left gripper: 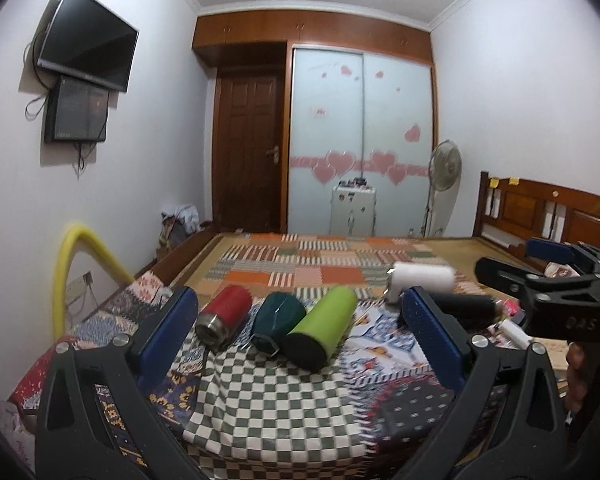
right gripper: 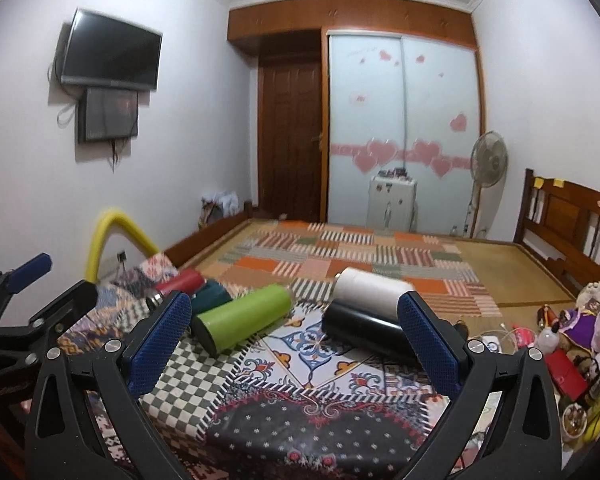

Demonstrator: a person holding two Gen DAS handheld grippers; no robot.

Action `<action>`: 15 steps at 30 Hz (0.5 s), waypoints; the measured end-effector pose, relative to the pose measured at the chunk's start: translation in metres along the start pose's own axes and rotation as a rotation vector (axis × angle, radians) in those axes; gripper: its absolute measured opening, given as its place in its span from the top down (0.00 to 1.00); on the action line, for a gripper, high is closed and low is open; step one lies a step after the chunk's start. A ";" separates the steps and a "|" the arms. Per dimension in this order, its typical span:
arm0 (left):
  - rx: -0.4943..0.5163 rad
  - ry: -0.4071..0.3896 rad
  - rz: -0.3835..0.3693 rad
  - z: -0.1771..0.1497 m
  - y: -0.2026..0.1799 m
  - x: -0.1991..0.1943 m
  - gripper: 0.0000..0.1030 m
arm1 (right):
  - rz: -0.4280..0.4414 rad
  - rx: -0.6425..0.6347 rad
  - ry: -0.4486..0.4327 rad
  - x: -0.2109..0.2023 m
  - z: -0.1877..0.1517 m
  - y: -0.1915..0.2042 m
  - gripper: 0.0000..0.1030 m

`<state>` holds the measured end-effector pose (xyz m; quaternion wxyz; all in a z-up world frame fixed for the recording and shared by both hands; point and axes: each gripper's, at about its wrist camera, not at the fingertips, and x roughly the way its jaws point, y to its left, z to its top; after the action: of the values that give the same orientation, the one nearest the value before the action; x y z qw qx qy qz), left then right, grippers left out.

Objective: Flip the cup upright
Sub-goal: 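Move the right tool toward the lying lime green bottle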

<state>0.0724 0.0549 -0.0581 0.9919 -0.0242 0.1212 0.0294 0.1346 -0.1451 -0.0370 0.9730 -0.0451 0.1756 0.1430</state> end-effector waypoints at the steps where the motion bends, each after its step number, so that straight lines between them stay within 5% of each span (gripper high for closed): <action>1: -0.003 0.012 0.003 -0.003 0.004 0.006 0.00 | 0.004 -0.015 0.023 0.012 0.000 0.003 0.00; 15: -0.035 0.107 0.033 -0.038 0.042 0.062 0.00 | 0.118 -0.169 0.344 0.163 -0.009 0.052 0.00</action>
<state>0.1203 0.0981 -0.1117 0.9828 -0.0409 0.1740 0.0468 0.2624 -0.0537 -0.1047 0.9112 -0.1400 0.3292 0.2043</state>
